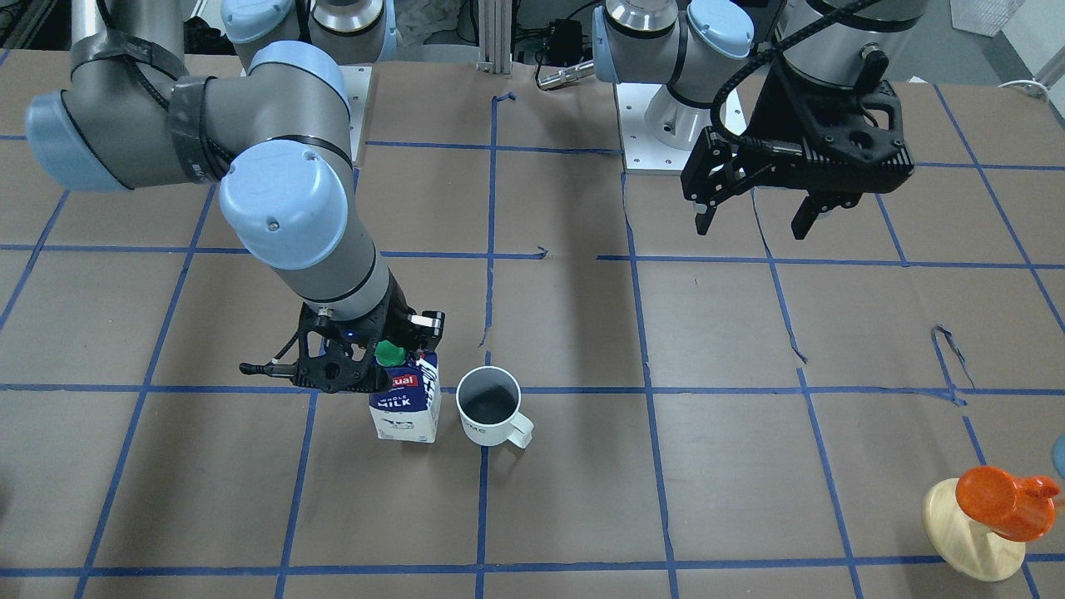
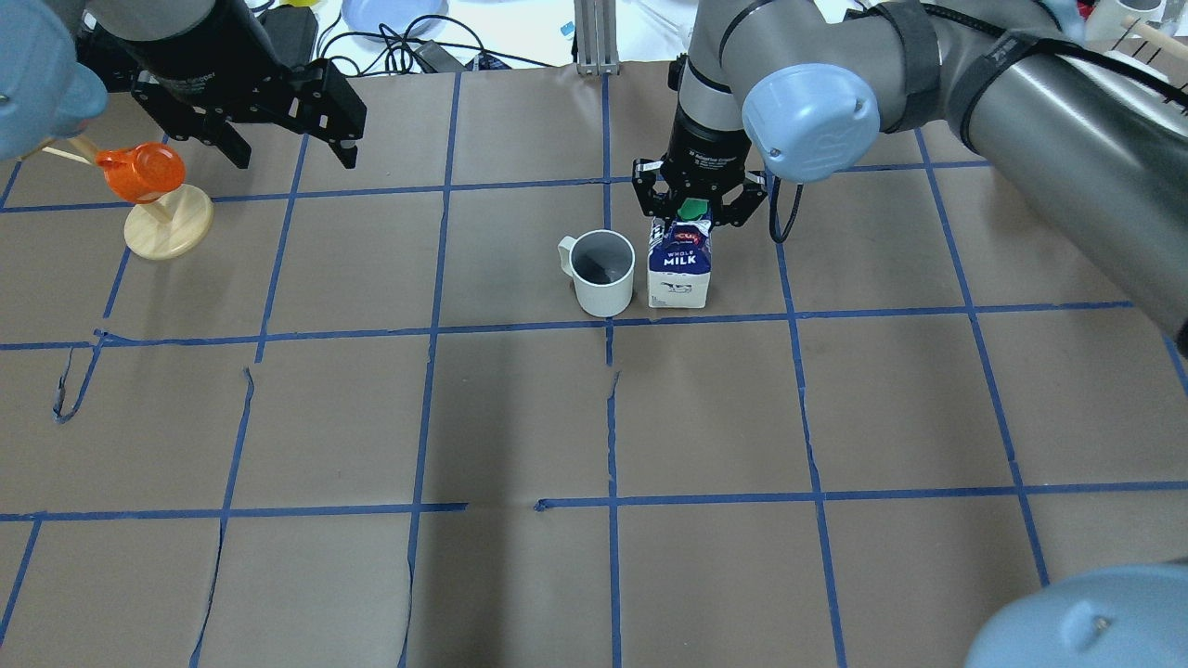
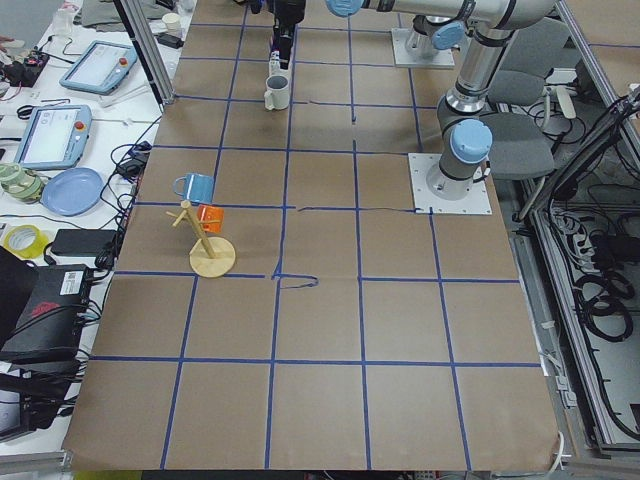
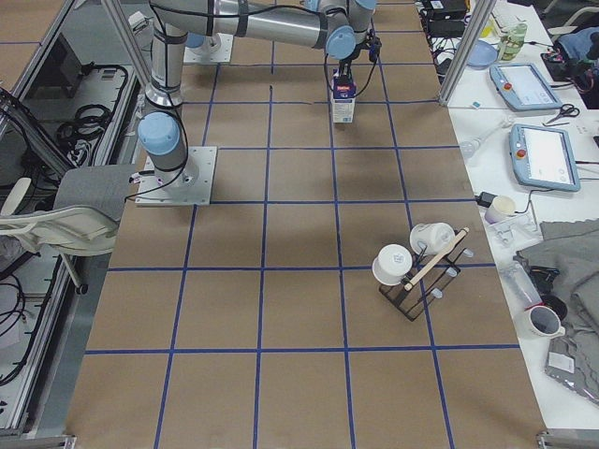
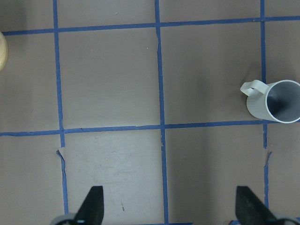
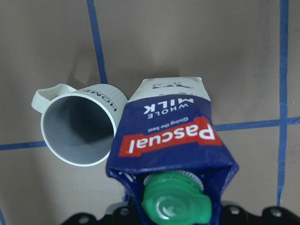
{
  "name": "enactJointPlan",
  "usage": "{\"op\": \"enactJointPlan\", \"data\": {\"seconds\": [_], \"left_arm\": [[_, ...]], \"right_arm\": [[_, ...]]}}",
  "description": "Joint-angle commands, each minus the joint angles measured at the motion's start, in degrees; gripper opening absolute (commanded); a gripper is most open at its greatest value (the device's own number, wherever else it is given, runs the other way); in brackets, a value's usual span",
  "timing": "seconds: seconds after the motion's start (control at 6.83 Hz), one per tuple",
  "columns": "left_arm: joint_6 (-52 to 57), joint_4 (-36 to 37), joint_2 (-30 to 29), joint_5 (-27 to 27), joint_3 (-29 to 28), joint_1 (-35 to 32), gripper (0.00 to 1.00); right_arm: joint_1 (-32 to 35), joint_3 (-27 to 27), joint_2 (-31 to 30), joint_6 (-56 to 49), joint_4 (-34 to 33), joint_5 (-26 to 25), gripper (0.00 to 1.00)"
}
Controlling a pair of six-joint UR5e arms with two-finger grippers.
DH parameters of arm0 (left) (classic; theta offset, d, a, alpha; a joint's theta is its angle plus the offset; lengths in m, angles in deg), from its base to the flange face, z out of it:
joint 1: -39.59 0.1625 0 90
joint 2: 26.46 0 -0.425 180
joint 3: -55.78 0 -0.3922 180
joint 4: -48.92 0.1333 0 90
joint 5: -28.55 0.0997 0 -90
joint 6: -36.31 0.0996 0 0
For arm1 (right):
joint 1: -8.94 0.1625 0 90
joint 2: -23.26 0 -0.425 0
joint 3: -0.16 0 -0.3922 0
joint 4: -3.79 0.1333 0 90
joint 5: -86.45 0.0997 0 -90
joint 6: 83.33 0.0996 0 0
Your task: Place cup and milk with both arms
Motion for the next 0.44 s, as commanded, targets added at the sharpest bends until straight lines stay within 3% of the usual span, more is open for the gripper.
{"op": "enactJointPlan", "data": {"seconds": [0.0, 0.15, 0.29], "left_arm": [[0.0, 0.0, -0.1, 0.0, -0.1, 0.0, 1.00], [0.0, 0.0, -0.1, 0.1, 0.0, 0.0, 1.00], [0.0, 0.0, -0.1, 0.1, 0.0, -0.1, 1.00]], "right_arm": [[0.3, 0.0, 0.3, -2.4, -0.3, -0.2, 0.12], [0.3, 0.1, 0.8, -2.4, -0.3, -0.2, 0.25], [0.3, 0.1, 1.3, -2.5, -0.4, -0.6, 0.55]]}}
